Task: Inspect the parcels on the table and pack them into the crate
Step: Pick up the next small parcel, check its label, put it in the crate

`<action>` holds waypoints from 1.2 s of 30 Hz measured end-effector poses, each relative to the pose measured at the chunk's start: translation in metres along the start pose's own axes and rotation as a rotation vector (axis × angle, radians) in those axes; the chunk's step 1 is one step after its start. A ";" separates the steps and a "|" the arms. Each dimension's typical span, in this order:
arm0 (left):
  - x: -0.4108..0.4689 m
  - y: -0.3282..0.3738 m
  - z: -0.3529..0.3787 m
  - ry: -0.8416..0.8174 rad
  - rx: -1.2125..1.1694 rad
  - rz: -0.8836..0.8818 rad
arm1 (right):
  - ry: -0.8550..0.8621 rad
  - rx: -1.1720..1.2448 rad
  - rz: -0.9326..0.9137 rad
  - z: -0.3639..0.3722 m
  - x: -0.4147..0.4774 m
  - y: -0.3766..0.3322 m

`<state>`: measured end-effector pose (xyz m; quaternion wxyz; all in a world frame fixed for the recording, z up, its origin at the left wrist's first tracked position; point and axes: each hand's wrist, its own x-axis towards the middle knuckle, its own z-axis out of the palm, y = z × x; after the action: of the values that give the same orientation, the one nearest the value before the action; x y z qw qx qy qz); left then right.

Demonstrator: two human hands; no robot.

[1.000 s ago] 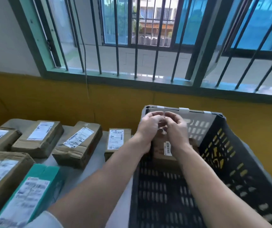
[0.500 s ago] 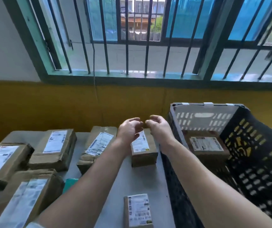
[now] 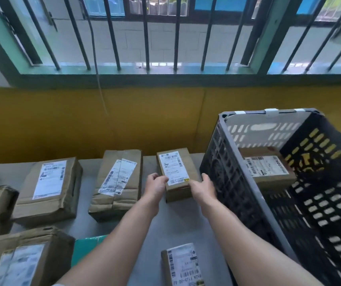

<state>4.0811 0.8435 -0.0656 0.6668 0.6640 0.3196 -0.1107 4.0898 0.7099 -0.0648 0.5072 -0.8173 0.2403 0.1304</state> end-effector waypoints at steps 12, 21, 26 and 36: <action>0.015 -0.022 0.000 -0.044 0.031 0.024 | 0.003 0.091 0.036 0.013 0.013 0.011; -0.005 -0.018 -0.022 -0.044 -0.186 0.160 | 0.119 0.352 -0.036 0.010 -0.019 0.003; -0.024 -0.016 -0.031 -0.091 -0.304 0.204 | 0.087 0.475 -0.099 0.008 -0.046 0.000; -0.078 0.001 -0.044 -0.215 -0.502 0.270 | -0.332 0.515 -0.297 -0.022 -0.080 -0.016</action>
<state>4.0089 0.8645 -0.0162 0.8489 0.4993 0.1735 -0.0083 4.0298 0.7169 -0.0061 0.7427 -0.6560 0.0577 0.1214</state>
